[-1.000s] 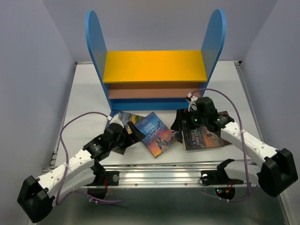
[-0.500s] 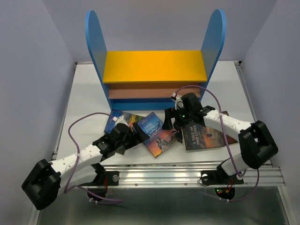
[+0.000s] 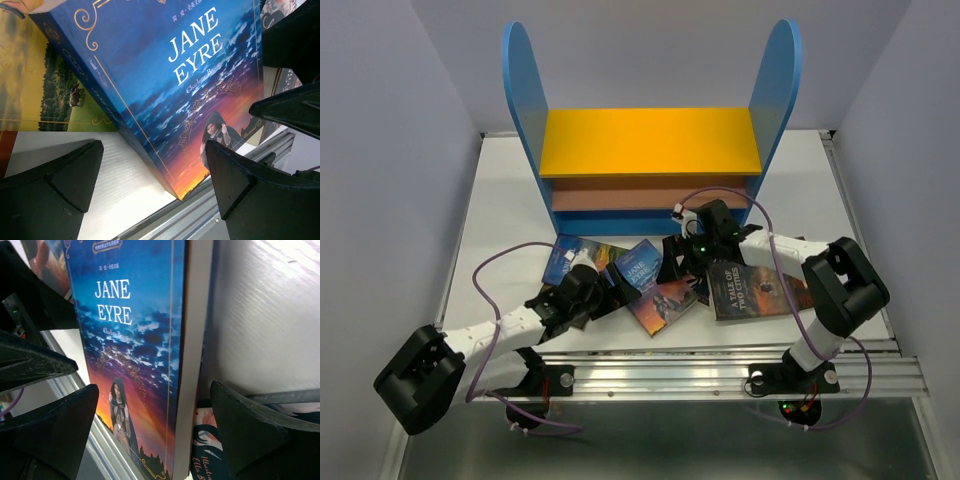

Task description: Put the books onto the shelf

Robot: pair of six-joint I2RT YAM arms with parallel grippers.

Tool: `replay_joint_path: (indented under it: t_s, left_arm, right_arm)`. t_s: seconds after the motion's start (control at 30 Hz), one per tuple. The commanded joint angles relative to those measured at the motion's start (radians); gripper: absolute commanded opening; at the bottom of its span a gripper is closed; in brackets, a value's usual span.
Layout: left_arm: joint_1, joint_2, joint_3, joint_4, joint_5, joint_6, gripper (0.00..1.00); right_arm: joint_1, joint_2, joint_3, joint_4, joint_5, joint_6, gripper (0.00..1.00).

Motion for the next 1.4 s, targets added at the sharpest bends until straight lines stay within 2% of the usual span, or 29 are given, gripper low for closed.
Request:
replay_joint_path:
  t_s: [0.0,0.1,0.17,0.2,0.3,0.33,0.5,0.57,0.63,0.93,1.2,1.37]
  left_arm:
    - [-0.006,0.000,-0.013,0.058,0.002,-0.007,0.95]
    - [-0.004,-0.011,-0.018,0.061,-0.006,-0.013,0.95]
    - [-0.004,-0.023,-0.027,0.069,-0.008,-0.022,0.95]
    - [-0.006,-0.025,-0.033,0.073,-0.009,-0.024,0.95]
    - [-0.006,-0.028,-0.044,0.089,-0.009,-0.030,0.95]
    - [-0.006,-0.027,-0.046,0.090,-0.008,-0.030,0.95]
    - [-0.006,-0.016,-0.050,0.113,-0.001,-0.027,0.95]
    - [-0.006,-0.011,-0.047,0.113,0.002,-0.026,0.95]
    - [-0.006,-0.013,-0.047,0.113,0.002,-0.025,0.95]
    - [-0.006,-0.120,-0.095,0.129,0.000,-0.039,0.98]
    - [-0.006,-0.249,-0.176,0.173,-0.001,-0.081,0.99]
    - [-0.006,-0.249,-0.190,0.188,-0.003,-0.087,0.99]
  right_arm:
    - [0.006,0.012,0.004,-0.008,-0.093,-0.011,0.97]
    - [0.006,0.009,-0.011,-0.008,-0.136,-0.005,0.92]
    - [0.006,0.019,-0.015,-0.007,-0.168,0.003,0.82]
    - [0.006,0.024,-0.015,-0.007,-0.173,0.007,0.73]
    - [0.006,0.035,-0.013,-0.007,-0.170,0.016,0.57]
    - [0.006,0.036,-0.012,-0.007,-0.170,0.016,0.48]
    - [0.006,0.041,0.004,-0.003,-0.162,0.038,0.33]
    - [0.006,0.047,0.015,0.007,-0.207,0.052,0.21]
    - [0.006,0.042,0.013,0.021,-0.225,0.067,0.01]
    - [0.006,-0.079,-0.004,0.076,-0.213,0.245,0.01]
    - [-0.014,-0.064,-0.019,0.125,-0.310,0.362,0.01]
    - [-0.023,-0.031,-0.053,0.127,-0.342,0.409,0.01]
